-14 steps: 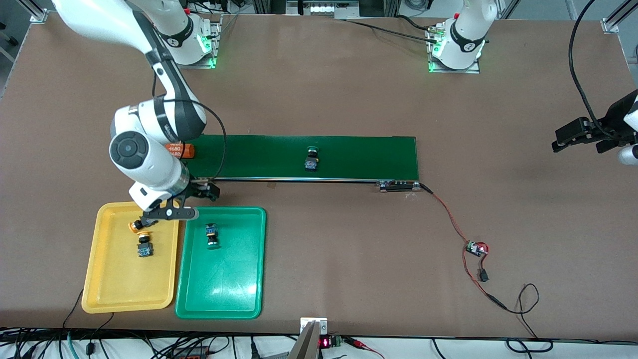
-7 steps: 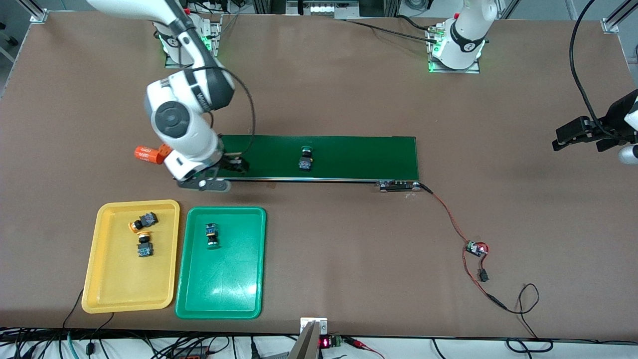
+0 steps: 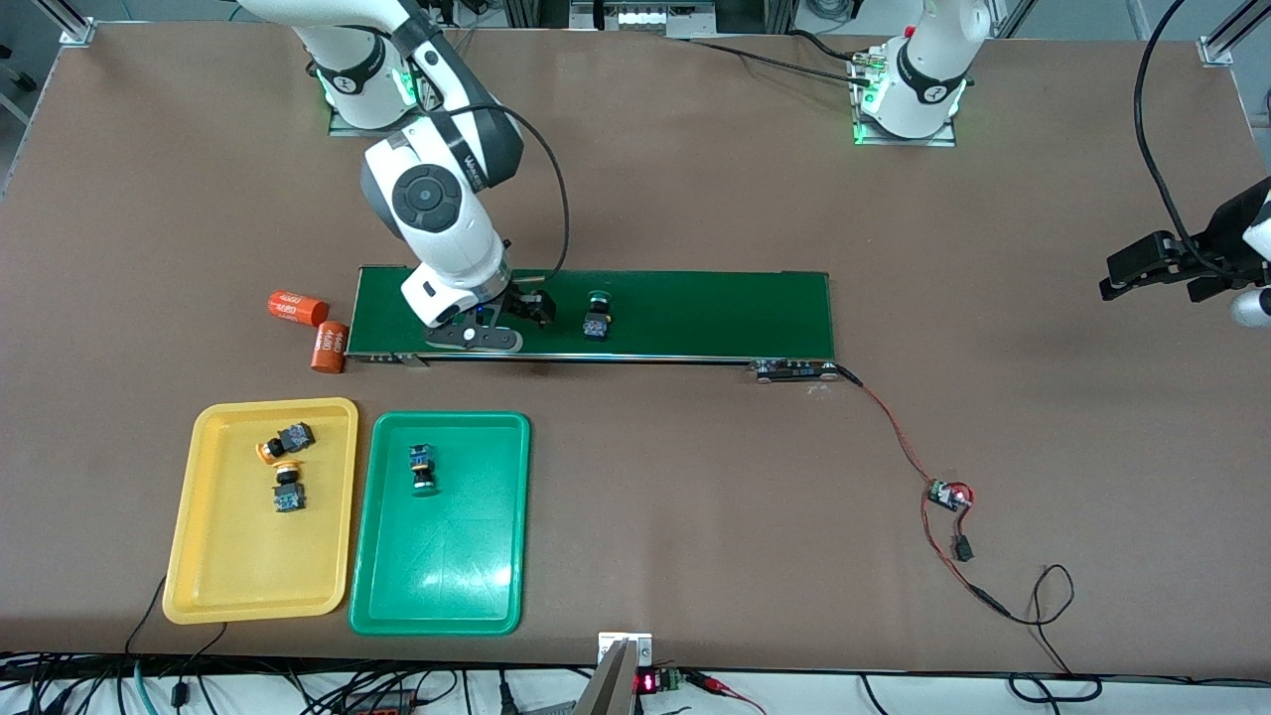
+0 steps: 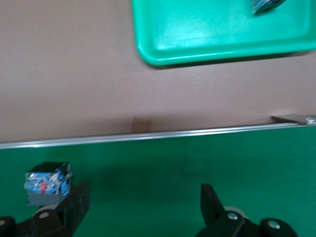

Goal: Sort buttons by color to trays
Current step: 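Return the right gripper to the belt and grasp a black button, then carry the black button with the right gripper over the green tray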

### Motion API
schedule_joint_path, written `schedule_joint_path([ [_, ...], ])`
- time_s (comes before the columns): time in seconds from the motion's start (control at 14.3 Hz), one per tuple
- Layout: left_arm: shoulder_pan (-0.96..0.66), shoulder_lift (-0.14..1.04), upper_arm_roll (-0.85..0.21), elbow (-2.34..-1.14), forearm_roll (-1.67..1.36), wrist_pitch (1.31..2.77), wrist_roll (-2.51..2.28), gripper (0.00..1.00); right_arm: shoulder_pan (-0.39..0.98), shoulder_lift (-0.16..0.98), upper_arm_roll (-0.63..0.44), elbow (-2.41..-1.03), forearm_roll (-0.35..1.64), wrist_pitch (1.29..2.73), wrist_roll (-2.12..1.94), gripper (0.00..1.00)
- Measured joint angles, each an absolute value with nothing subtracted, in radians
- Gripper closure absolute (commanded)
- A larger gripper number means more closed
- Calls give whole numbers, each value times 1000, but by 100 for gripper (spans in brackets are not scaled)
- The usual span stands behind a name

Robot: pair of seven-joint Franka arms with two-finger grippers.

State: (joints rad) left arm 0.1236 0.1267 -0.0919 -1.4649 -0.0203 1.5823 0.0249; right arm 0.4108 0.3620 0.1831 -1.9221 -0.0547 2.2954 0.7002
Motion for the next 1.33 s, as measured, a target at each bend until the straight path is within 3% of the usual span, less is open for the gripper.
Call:
schedule_joint_path([
  [1.33,123,124,-99,-1463,-20,1582,25,0,448,408,187,-1924,-55,2338,784,0],
])
